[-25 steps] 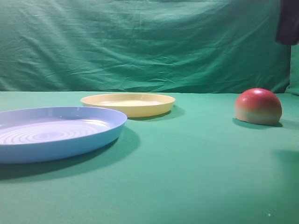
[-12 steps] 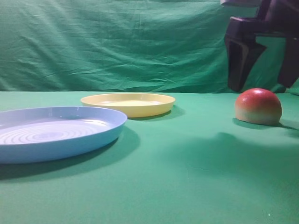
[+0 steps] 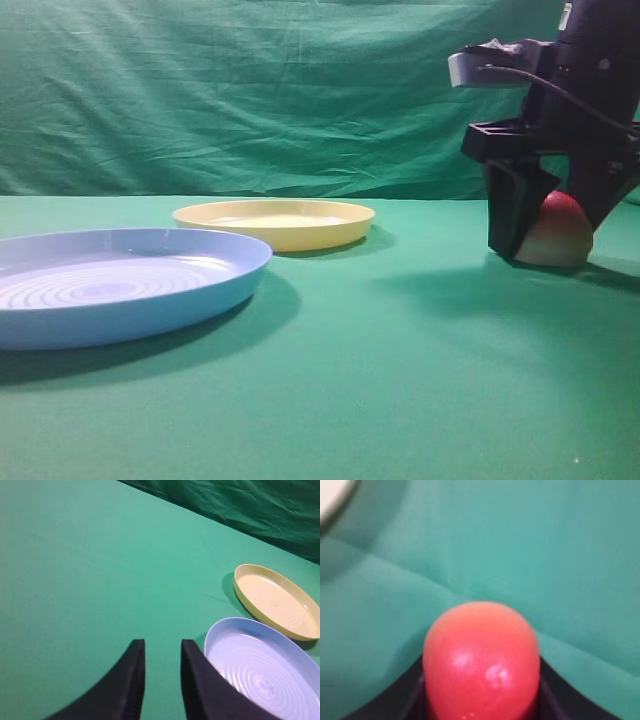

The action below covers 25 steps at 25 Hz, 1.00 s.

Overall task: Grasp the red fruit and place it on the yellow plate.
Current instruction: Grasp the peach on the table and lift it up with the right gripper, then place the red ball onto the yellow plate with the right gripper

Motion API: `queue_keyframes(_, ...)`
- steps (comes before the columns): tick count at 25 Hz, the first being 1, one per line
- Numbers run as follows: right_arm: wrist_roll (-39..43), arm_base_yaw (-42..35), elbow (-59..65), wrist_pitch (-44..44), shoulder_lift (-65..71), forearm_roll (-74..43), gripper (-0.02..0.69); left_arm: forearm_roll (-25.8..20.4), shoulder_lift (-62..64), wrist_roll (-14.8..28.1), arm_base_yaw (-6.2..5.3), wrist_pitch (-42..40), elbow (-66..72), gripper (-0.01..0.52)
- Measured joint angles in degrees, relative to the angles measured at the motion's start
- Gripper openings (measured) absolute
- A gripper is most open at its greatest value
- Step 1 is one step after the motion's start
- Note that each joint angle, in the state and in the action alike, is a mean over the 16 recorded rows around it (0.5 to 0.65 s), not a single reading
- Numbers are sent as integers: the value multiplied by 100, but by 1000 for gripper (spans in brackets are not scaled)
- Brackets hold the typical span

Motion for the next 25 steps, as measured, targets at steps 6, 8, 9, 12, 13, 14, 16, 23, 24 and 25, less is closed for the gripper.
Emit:
queue_keyframes(6,-103,485,-1077,88,339,45,333,0,0,0,0,0,0,157)
queue_keyframes(8,-139,642,-1434,81,539,64,333,0,0,0,0,0,0,157)
queue_keyframes(9,-157,712,-1598,67,651,73,335,0,0,0,0,0,0,157)
queue_keyframes(12,-208,880,-2017,19,1007,104,359,0,0,0,0,0,0,157)
queue_keyframes(13,-222,917,-2134,8,1129,116,374,0,0,0,0,0,0,157)
queue_keyframes(14,-232,943,-2239,1,1247,128,392,0,0,0,0,0,0,157)
queue_keyframes(16,-241,973,-2416,4,1467,151,431,0,0,0,0,0,0,157)
queue_keyframes(23,-242,980,-2798,274,1791,178,568,0,0,0,0,0,0,157)
queue_keyframes(24,-242,980,-2855,369,1765,170,583,0,0,0,0,0,0,157)
queue_keyframes(25,-242,980,-2915,483,1723,159,593,0,0,0,0,0,0,157)
